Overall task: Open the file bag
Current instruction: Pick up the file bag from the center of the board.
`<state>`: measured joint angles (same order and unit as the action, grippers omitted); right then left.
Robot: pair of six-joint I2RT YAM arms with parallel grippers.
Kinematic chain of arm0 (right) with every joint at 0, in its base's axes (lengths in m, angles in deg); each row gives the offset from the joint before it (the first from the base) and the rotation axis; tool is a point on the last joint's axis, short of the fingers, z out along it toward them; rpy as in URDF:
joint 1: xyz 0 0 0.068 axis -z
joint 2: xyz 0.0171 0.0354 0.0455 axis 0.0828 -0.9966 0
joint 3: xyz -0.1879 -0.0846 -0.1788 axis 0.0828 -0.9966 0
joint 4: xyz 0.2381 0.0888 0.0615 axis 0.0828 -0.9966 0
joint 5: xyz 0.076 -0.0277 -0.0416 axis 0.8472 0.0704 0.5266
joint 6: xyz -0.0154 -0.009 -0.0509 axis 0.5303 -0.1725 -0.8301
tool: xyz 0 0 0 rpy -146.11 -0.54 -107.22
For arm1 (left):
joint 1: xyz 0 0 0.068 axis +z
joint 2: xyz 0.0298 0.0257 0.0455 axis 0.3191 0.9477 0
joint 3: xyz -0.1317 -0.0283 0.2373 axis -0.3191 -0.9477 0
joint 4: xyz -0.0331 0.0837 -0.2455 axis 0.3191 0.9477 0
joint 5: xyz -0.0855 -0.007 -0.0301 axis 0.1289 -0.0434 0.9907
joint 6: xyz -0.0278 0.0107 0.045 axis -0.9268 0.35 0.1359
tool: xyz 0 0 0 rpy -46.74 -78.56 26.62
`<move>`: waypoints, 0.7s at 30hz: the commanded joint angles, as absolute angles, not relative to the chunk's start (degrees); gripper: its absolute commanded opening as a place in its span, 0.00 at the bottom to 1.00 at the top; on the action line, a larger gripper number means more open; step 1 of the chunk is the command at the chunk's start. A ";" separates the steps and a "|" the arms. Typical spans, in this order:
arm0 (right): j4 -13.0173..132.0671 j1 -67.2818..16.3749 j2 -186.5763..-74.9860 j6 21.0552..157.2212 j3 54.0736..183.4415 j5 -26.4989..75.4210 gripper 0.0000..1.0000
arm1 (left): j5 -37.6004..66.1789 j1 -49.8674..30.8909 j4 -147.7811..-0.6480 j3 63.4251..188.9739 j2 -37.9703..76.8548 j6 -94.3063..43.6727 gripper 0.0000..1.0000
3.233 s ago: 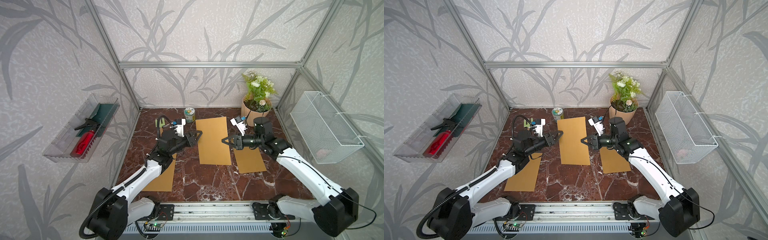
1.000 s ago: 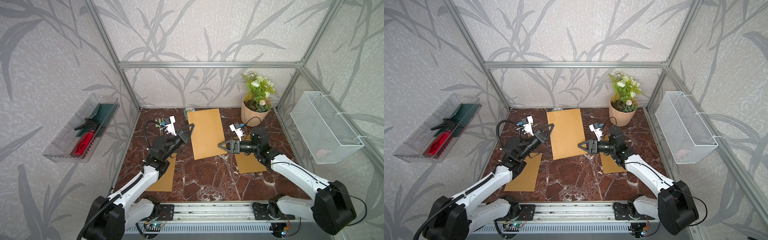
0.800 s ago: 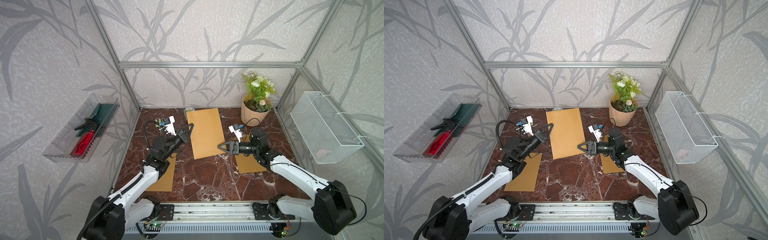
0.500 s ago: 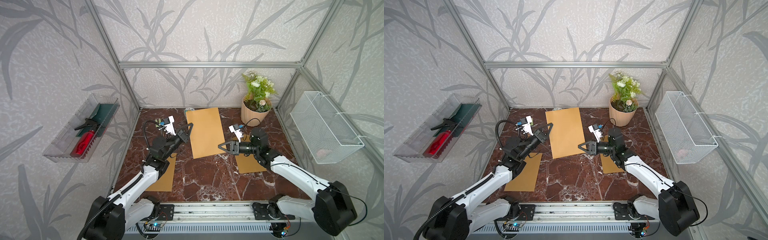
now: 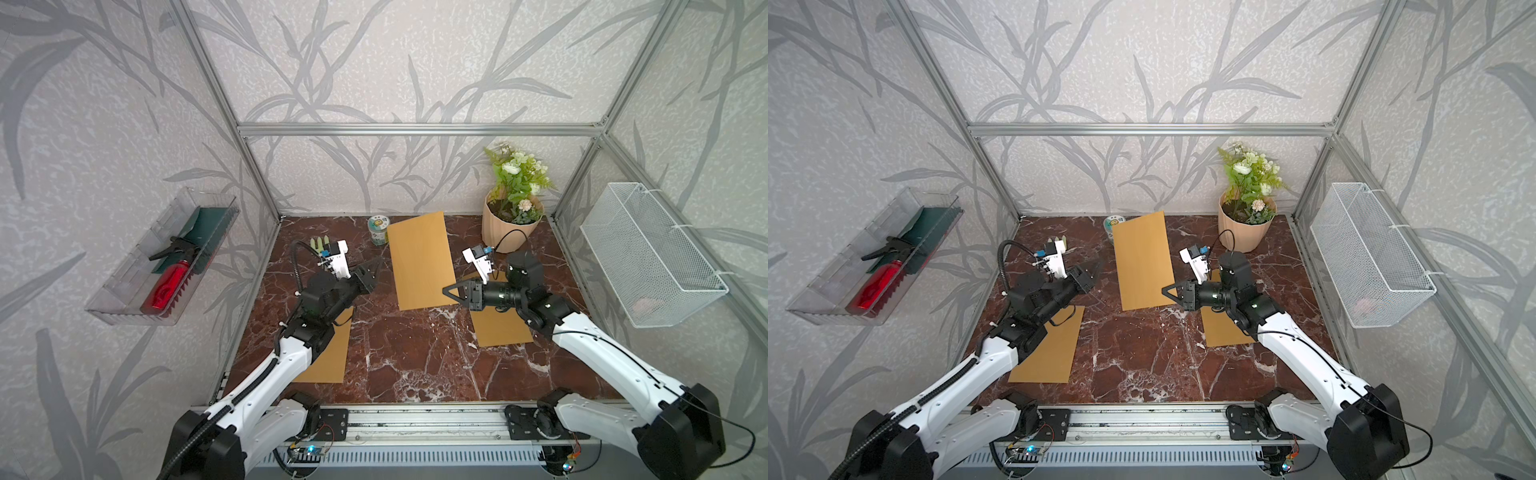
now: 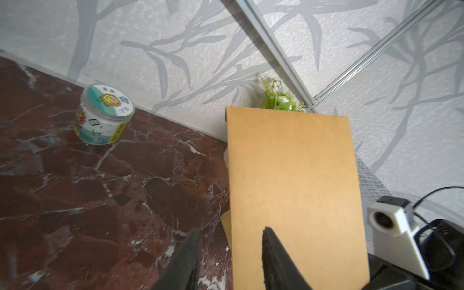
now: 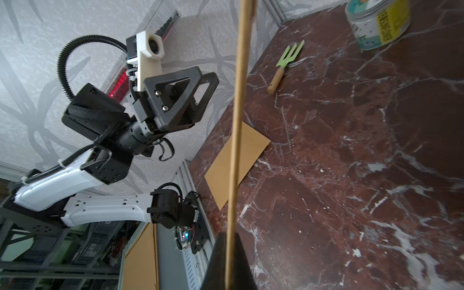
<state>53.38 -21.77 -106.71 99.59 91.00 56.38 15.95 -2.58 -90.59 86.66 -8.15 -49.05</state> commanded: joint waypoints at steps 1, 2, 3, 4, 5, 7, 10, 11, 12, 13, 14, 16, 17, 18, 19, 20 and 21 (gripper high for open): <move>42.47 -22.22 -104.64 92.98 94.69 49.44 0.01 | 10.87 -2.22 -79.08 90.65 -10.40 -44.23 0.42; 40.99 -22.50 -104.50 92.17 95.26 48.20 0.01 | 10.76 -2.22 -77.24 91.52 -10.55 -43.25 0.42; 39.38 -22.88 -104.43 91.42 95.88 46.62 0.01 | 10.40 -2.22 -74.87 92.70 -10.47 -42.65 0.42; 38.10 -23.44 -104.40 90.66 96.42 45.13 0.01 | 10.16 -2.25 -72.90 94.03 -10.08 -42.26 0.42; 37.08 -24.06 -104.40 90.21 96.78 43.74 0.00 | 10.13 -2.31 -71.05 95.25 -9.71 -41.87 0.42; 35.24 -25.77 -104.49 89.44 97.43 40.30 0.01 | 10.32 -2.47 -67.34 98.06 -8.62 -41.04 0.43; 34.32 -28.19 -104.73 89.24 97.46 35.61 0.00 | 9.82 -3.08 -64.14 101.36 -7.20 -40.40 0.44; 34.23 -28.85 -104.75 89.44 97.34 34.29 0.00 | 9.36 -3.33 -63.67 102.16 -6.85 -40.24 0.45; 34.10 -29.49 -104.80 89.58 97.20 32.54 0.00 | 9.05 -3.65 -63.12 103.22 -6.33 -40.03 0.45; 34.20 -30.31 -104.92 89.64 97.05 31.12 0.00 | 8.52 -4.08 -62.25 104.52 -5.75 -39.65 0.45; 34.38 -30.85 -104.96 89.76 96.87 30.28 0.00 | 8.07 -4.53 -61.32 105.87 -5.13 -39.31 0.45; 34.97 -32.10 -105.59 90.04 96.58 28.81 0.00 | 6.63 -6.04 -59.05 109.28 -3.49 -38.05 0.46; 35.06 -32.76 -105.95 90.04 96.58 28.07 0.00 | 5.75 -6.90 -57.88 110.84 -2.61 -37.44 0.46; 34.97 -33.47 -106.60 89.97 96.75 26.88 0.00 | 4.46 -8.01 -56.68 112.68 -1.68 -36.70 0.46; 34.78 -34.10 -107.28 89.86 96.97 25.80 0.00 | 2.93 -9.32 -55.35 114.52 -0.57 -35.84 0.46; 34.66 -34.62 -107.76 89.80 97.18 25.08 0.00 | 1.59 -10.64 -54.21 116.05 0.44 -35.21 0.46; 34.59 -35.26 -108.32 89.79 97.49 24.30 0.00 | 0.22 -11.96 -52.98 117.87 1.63 -34.61 0.47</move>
